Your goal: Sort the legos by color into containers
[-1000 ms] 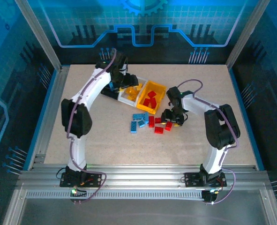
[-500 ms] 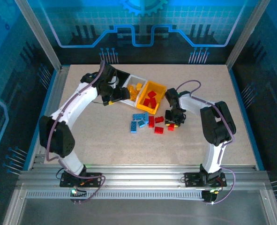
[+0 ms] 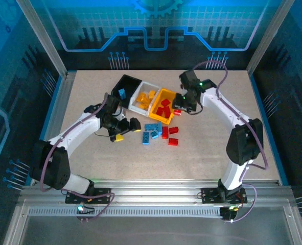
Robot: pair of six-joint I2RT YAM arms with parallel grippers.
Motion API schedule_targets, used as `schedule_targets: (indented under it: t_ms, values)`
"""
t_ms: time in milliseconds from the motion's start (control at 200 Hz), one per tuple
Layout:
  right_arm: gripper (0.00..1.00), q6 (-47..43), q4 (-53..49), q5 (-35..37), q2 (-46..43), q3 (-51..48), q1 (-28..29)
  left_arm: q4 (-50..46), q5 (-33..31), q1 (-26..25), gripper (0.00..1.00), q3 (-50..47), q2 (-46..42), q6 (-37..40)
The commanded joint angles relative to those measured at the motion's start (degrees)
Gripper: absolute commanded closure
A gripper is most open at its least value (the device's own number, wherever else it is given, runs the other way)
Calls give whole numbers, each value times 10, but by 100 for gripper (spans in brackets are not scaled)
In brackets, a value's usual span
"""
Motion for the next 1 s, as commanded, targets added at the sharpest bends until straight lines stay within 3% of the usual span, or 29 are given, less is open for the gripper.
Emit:
schedule_targets:
  t_ms: [0,240,415,535,675,915,991]
  values:
    - [66,4,-13,-42,76,71,5,56,59,-3,1,-46,-41,-64]
    - [65,-15,-26,-35,203,218,7,-4,28,-14,1,-58,-94,-46]
    - [46,-34,-35,-31,236,273,8,-54,8,-14,1,-50,-132,-17]
    - [40,-35,-34,-21,205,266,13,-75,-11,-15,1,-48,-150,-1]
    - [39,-35,-27,-10,123,184,28,-87,-43,-33,1,-37,-136,30]
    - [38,-5,38,-43,-74,-108,36,-110,-135,-116,6,61,-17,69]
    - [38,2,33,-47,-116,-159,36,-120,-150,-129,8,94,28,64]
